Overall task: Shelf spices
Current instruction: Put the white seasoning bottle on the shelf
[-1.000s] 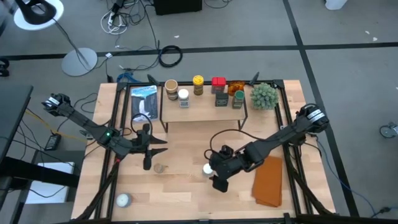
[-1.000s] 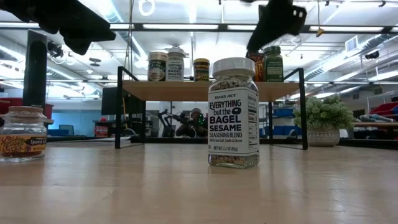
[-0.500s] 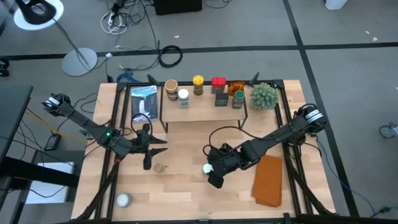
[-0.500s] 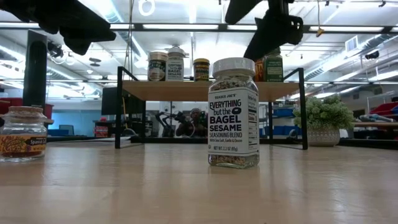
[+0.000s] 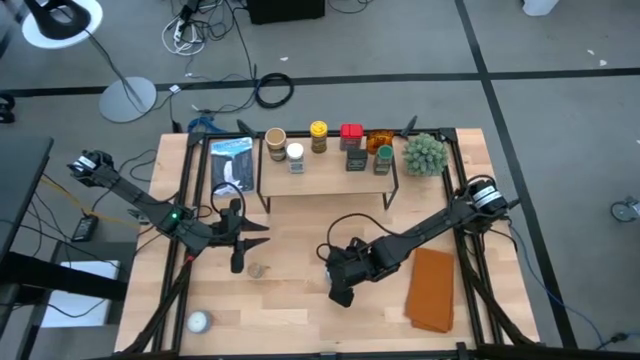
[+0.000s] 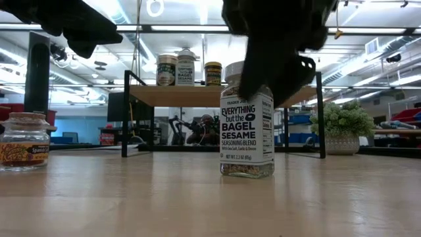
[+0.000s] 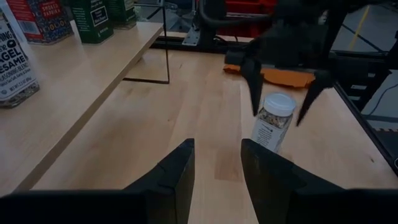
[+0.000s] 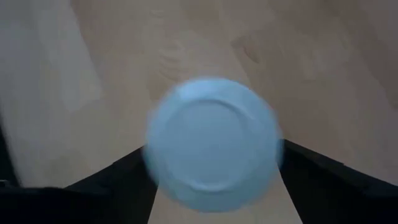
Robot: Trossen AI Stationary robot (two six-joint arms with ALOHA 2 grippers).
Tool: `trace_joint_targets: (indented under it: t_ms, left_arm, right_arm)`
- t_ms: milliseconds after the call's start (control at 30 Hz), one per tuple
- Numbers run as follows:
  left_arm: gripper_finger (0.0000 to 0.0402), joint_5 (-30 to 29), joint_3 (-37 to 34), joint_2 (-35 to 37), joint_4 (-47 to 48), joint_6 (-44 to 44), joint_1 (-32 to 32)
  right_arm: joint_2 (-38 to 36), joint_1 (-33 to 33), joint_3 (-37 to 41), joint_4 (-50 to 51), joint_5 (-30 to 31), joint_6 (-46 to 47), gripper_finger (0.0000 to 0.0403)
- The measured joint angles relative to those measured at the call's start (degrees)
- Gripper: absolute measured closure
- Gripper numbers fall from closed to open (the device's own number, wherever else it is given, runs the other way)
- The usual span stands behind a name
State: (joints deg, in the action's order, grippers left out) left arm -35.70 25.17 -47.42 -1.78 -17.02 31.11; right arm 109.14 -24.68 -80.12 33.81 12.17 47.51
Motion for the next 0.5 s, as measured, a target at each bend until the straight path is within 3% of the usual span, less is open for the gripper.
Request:
trace_joint_targets:
  t_ms: [500]
  left_arm:
    - [0.0266,1.85,0.0,-1.73,-0.18,-0.19,0.02]
  right_arm:
    - [0.38,1.02,0.07,0.16,-1.45,0.0,0.0096]
